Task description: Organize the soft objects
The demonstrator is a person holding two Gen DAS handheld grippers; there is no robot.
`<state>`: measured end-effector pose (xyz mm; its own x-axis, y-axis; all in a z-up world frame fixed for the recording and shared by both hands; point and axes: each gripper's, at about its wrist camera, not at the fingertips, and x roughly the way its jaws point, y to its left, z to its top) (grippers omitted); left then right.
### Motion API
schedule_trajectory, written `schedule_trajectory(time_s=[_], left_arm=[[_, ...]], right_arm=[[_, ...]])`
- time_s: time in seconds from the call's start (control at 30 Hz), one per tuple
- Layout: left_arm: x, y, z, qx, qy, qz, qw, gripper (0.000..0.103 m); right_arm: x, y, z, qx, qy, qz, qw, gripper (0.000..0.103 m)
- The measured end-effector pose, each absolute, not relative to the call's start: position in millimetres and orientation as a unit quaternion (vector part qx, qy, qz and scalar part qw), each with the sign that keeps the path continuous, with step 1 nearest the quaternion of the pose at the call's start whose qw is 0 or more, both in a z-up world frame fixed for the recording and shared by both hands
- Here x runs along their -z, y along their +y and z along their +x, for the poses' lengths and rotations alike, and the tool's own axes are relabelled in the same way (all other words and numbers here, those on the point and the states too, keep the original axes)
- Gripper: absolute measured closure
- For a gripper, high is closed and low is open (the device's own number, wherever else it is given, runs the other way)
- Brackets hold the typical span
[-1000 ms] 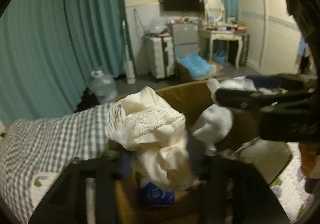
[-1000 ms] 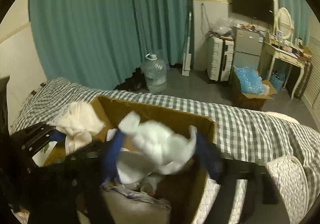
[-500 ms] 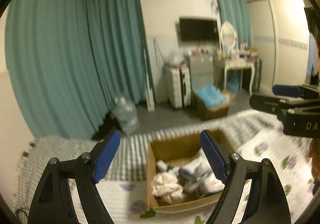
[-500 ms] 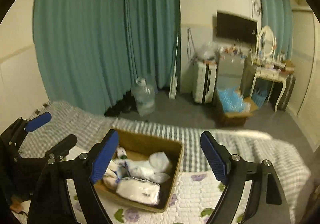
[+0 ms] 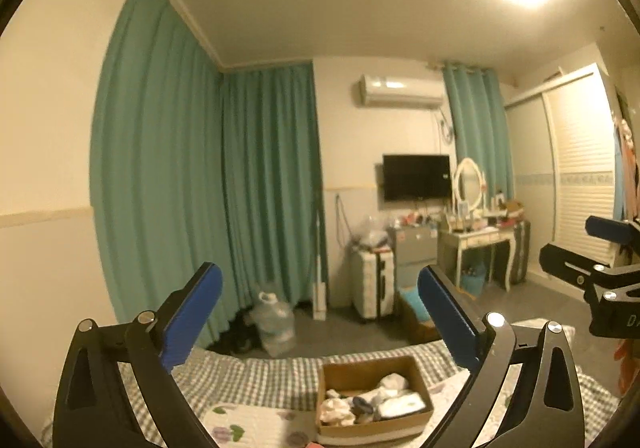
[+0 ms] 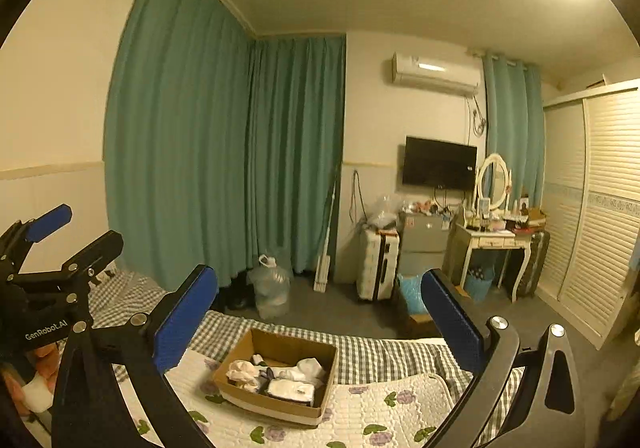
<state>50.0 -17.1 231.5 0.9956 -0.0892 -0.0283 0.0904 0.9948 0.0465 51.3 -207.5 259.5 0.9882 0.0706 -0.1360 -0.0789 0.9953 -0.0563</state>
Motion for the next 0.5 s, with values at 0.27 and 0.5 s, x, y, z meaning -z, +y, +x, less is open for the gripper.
schedule_trajectory(time_s=[0.27, 0.5], left_arm=[[-199.4, -15.0, 21.2, 0.042, -0.016, 0.031, 0.999, 0.002], [-134.8, -7.5, 56.2, 0.014, 0.005, 0.029, 0.999, 0.002]], right_arm=[[-219.2, -197.6, 34.3, -0.042, 0.05, -0.036, 0.997, 0.0], [-133.8, -182.7, 71.5, -0.041, 0.073, -0.042, 0.996, 0.0]])
